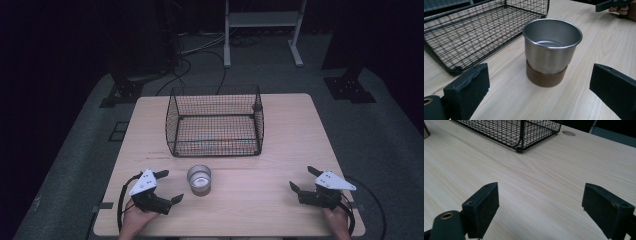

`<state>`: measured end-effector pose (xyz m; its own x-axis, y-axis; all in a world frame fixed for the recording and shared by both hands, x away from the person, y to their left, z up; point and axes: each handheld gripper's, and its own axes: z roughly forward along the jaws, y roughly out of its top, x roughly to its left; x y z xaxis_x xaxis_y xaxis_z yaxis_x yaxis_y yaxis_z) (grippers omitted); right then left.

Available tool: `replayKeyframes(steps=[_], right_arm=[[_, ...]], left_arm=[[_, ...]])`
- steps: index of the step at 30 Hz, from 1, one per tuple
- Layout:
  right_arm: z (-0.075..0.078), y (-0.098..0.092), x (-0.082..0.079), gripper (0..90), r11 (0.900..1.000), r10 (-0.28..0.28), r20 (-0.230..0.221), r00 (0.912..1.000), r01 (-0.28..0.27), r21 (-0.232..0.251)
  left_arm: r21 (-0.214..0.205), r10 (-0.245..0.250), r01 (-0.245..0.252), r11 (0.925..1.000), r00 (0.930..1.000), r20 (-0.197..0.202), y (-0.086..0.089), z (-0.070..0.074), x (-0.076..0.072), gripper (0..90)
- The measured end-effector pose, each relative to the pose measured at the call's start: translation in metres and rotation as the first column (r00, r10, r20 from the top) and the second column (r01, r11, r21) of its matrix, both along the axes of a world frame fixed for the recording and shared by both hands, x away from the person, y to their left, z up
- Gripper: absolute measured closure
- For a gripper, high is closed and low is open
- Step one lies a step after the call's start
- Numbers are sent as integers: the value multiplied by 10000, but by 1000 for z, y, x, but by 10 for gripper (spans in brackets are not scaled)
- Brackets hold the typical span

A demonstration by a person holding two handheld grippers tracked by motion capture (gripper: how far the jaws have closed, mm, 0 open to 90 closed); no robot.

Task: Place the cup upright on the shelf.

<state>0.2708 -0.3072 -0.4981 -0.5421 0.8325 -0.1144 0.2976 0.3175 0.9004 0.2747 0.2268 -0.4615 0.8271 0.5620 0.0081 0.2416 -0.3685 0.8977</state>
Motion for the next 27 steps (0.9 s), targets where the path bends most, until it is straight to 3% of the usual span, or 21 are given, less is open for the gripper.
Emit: replayKeyframes(steps=[9, 16, 27], right_arm=[[0, 0, 0, 134, 10000, -19, -7, 10000, 19, 10], [0, 0, 0, 134, 10000, -66, -12, 10000, 66, 47], [0, 0, 0, 132, 9999, -90, -16, 10000, 90, 73]], left_arm=[[156, -308, 310, 9994, 9995, -116, -9, 0, 3, 17], [594, -551, 560, 9967, 9983, -169, -20, 1, 6, 18], [931, -847, 881, 9917, 9956, -402, -33, -1, 14, 18]])
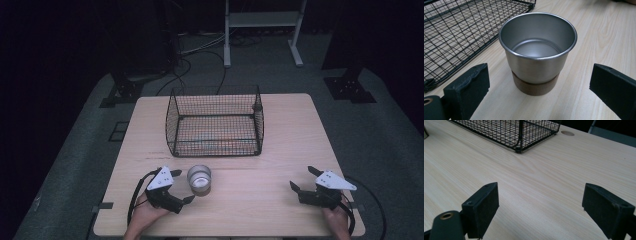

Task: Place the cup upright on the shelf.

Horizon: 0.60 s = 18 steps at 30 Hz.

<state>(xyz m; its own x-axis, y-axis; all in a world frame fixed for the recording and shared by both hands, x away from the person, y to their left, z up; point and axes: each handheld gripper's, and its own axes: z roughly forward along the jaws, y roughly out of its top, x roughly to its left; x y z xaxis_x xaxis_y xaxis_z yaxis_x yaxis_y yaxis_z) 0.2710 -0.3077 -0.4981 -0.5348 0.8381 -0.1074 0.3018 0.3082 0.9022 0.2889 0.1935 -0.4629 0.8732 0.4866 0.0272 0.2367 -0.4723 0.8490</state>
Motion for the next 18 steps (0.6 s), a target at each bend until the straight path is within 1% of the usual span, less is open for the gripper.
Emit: replayKeyframes(steps=[2, 6, 8, 10, 15, 17, 18], right_arm=[[0, 0, 0, 132, 10000, 2, -1, 10000, -2, -5], [0, 0, 0, 132, 10000, 3, -2, 10000, -3, -8], [0, 0, 0, 132, 10000, 5, 0, 10000, -5, -16], [0, 0, 0, 132, 10000, 11, 5, 10000, -11, -23], [0, 0, 0, 131, 10000, 18, 8, 10000, -18, -19], [0, 0, 0, 131, 10000, 18, 2, 10000, -18, -12], [0, 0, 0, 131, 10000, 18, 22, 10000, -18, 4]], left_arm=[[84, -38, 38, 10000, 10000, -28, -2, 0, 1, 18], [115, -120, 121, 9999, 9999, -59, -6, 1, 3, 17], [228, -149, 147, 9996, 9999, 61, -10, 3, 5, 18], [260, -155, 153, 9995, 9998, 79, -11, 3, 5, 17], [544, -210, 212, 9983, 9998, -58, -18, 2, 13, 17], [518, -204, 205, 9984, 9998, -20, -19, 2, 14, 18], [513, -211, 216, 9984, 9997, -105, -20, 1, 17, 17]])
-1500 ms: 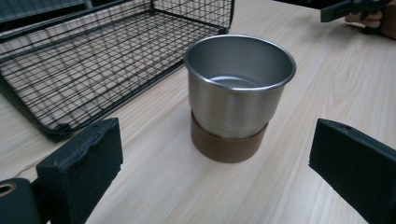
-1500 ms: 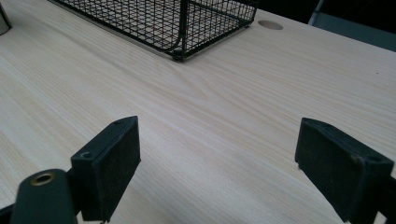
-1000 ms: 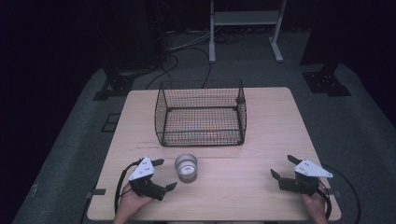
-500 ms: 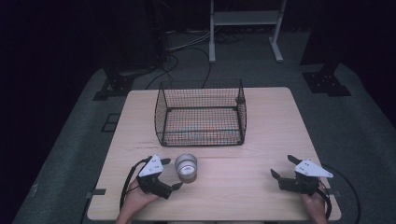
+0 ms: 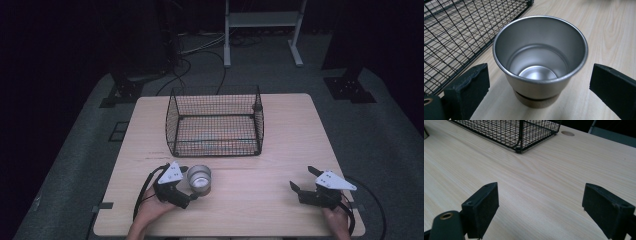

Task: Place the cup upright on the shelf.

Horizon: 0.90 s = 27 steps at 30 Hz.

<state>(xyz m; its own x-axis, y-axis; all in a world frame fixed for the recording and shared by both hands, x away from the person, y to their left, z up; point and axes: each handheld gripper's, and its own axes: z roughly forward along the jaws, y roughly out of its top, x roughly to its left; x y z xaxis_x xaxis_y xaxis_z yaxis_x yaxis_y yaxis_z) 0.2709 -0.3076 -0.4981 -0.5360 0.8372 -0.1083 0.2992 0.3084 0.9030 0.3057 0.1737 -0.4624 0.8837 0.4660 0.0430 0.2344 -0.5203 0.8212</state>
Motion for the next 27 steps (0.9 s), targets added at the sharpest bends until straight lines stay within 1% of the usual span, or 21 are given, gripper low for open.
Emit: replayKeyframes(steps=[1, 3, 7, 9, 16, 18, 19, 25, 27], right_arm=[[0, 0, 0, 131, 10000, 1, -1, 10000, -1, -10], [0, 0, 0, 131, 10000, 6, 4, 10000, -6, -1], [0, 0, 0, 132, 10000, 5, -3, 10000, -5, 6], [0, 0, 0, 132, 10000, 5, -8, 10000, -5, 1], [0, 0, 0, 132, 10000, 20, -2, 10000, -20, 11], [0, 0, 0, 132, 10000, 27, 3, 10000, -27, 11], [0, 0, 0, 132, 10000, 27, 4, 10000, -27, 12], [0, 0, 0, 132, 10000, 46, 15, 10000, -46, 6], [0, 0, 0, 132, 10000, 50, 18, 10000, -50, 15]], left_arm=[[0, 0, 0, 10000, 10000, 0, 0, 0, 0, 17], [31, 23, -22, 10000, 9999, -166, -1, -3, 4, 18], [103, -41, 44, 9999, 9996, -286, -4, -4, 6, 18], [277, -110, 119, 9995, 9995, -307, -6, -3, 8, 17], [442, -326, 339, 9984, 9990, -302, -13, 2, 12, 18], [712, -372, 404, 9966, 9982, -460, -16, 2, 14, 20], [758, -404, 438, 9962, 9981, -461, -17, 2, 15, 20], [779, -536, 581, 9953, 9968, -590, -20, 3, 18, 49], [879, -554, 604, 9943, 9968, -584, -20, 3, 19, 63]])
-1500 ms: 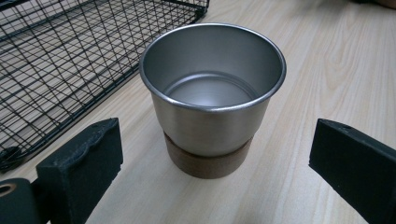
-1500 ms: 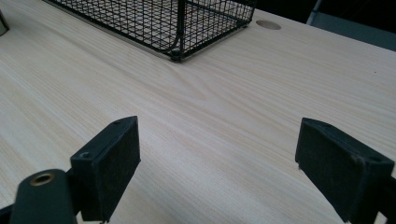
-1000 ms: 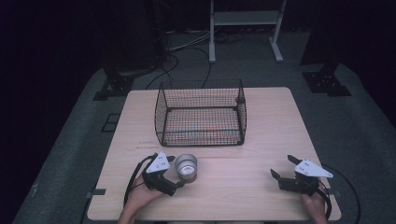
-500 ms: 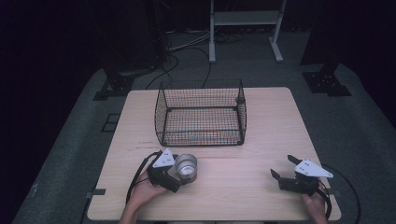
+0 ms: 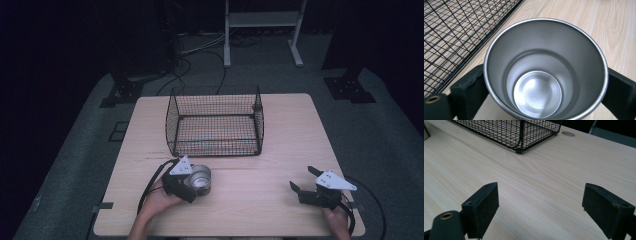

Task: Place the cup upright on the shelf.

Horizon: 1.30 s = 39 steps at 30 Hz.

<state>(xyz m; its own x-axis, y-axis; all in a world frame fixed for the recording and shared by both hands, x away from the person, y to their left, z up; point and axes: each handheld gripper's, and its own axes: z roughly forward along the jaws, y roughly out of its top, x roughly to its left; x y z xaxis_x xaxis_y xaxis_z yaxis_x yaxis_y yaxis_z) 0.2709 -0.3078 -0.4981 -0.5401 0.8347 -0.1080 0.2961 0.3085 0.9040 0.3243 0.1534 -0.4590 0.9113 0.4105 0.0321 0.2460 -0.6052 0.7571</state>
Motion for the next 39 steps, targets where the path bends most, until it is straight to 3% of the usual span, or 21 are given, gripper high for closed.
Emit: replayKeyframes(steps=[6, 18, 30, 39], right_arm=[[0, 0, 0, 131, 10000, 3, 1, 10000, -3, -10], [0, 0, 0, 132, 10000, 6, 10, 10000, -6, -2], [0, -1, 0, 132, 10000, -19, -26, 10000, 19, 62], [0, -1, 0, 132, 9999, -17, -20, 10000, 17, 108]], left_arm=[[20, -208, 208, 9998, 9998, -28, 1, 3, 1, 169], [-152, -201, 197, 9997, 9995, -225, 3, 7, 1, 178], [-339, -863, 861, 9957, 9963, -46, -10, 36, 3, 178], [-162, -1334, 1336, 9909, 9909, 160, -25, 60, 8, 178]])
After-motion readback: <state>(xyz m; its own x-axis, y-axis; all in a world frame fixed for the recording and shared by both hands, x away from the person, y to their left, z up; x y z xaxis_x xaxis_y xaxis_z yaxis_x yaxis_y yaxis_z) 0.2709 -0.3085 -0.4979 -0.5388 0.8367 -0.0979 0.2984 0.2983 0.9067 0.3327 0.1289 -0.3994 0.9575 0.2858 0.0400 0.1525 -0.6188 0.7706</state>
